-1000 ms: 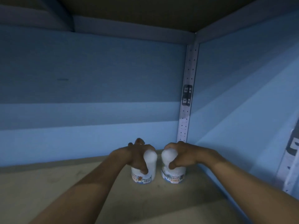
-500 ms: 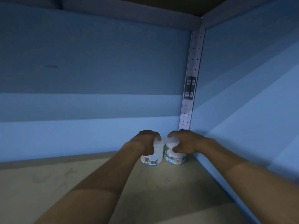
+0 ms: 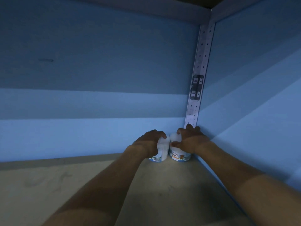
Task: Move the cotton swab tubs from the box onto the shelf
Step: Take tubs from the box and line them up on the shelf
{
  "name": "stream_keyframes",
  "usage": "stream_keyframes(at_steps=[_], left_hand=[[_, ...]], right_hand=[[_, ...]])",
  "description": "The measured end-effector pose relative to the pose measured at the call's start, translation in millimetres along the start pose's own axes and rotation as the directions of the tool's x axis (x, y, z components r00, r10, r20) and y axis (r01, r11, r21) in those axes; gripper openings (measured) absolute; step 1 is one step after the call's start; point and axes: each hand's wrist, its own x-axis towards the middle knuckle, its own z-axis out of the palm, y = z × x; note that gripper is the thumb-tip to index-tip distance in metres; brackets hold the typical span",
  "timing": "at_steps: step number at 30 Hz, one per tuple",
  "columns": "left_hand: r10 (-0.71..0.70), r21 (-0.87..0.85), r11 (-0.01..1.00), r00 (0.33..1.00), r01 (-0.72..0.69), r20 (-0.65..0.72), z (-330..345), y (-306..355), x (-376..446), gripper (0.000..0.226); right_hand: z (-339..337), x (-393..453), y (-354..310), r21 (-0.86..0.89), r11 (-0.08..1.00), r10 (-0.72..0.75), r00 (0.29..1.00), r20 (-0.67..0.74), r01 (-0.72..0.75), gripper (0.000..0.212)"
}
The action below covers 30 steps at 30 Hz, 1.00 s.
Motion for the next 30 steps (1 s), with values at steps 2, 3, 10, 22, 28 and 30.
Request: stream_keyframes(at_steps=[2, 3, 10, 22, 28, 30], left_hand=[[-0.003, -0.016, 1.000, 1.000, 0.003, -0.002, -1, -1, 2, 0.064], [0.000, -0.018, 1.000, 1.000, 0.000, -0.005, -1, -1, 3, 0.063], [0.023, -0.020, 1.000, 1.000, -0.023, 0.011, -2, -4, 0, 0.065], [0.034, 0.156, 0.988, 0.994, -0.017, -0.106, -80, -34, -152, 0.051], [-0.116, 0.225, 0.962, 0.978, 0.154, -0.172, -133, -62, -321, 0.040], [-0.136, 0.235, 0.955, 0.969, 0.184, -0.207, -145, -70, -382, 0.038]], right_hand=[[2, 6, 0, -0.001, 1.000, 0.008, 1.000, 0.006, -0.008, 0.077], [3, 8, 0, -0.009, 1.000, 0.012, 1.000, 0.005, -0.012, 0.076], [4, 12, 2, 0.006, 1.000, 0.020, 1.000, 0.012, -0.021, 0.080], [-62, -46, -64, 0.121, 0.975, -0.169, 0.975, -0.146, 0.187, 0.057], [-88, -118, -177, 0.225, 0.794, -0.488, 0.813, -0.317, 0.564, 0.027], [-83, -143, -217, 0.240, 0.718, -0.577, 0.752, -0.319, 0.653, 0.024]])
